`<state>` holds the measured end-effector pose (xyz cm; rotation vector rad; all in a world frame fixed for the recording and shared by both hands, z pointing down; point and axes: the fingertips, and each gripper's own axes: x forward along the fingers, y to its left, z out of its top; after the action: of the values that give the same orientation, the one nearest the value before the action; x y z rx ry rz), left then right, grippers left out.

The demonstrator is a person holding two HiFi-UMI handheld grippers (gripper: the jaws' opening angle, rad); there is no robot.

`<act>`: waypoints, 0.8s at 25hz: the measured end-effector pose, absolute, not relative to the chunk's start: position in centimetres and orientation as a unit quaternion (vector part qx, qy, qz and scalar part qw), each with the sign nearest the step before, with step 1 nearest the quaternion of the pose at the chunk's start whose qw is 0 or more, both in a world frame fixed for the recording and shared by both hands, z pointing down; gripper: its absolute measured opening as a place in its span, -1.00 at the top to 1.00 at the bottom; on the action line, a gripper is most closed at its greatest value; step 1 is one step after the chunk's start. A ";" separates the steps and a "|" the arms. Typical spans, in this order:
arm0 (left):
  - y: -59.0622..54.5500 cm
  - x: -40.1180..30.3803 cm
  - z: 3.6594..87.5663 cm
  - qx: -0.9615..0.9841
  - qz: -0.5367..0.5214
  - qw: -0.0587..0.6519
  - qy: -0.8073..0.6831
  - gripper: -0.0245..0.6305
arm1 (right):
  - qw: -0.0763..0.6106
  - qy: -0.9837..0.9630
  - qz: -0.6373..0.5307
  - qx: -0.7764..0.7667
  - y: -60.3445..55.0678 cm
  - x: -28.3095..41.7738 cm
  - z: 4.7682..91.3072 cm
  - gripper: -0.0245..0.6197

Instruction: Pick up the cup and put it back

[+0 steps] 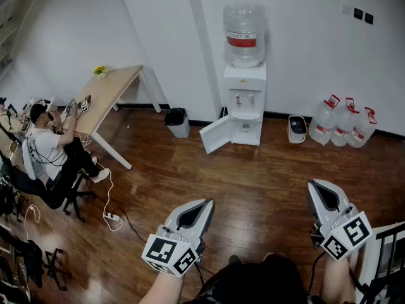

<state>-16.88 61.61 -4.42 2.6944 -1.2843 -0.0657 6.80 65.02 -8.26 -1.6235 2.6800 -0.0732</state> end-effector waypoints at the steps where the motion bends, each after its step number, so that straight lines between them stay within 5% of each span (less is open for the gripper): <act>1: 61.4 -17.3 -4.2 0.901 -0.020 0.079 -0.426 0.92 | 0.005 0.854 -0.026 -0.519 65.0 6.4 -8.1 0.92; 20: 46.6 -11.7 -3.5 0.904 -0.001 0.069 -0.422 0.92 | 0.028 0.854 -0.042 -0.518 49.9 10.8 -6.7 0.92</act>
<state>-11.68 46.60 -3.53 2.7220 -1.2696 -0.0019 10.85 49.94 -6.67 -1.5976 2.6363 -0.1307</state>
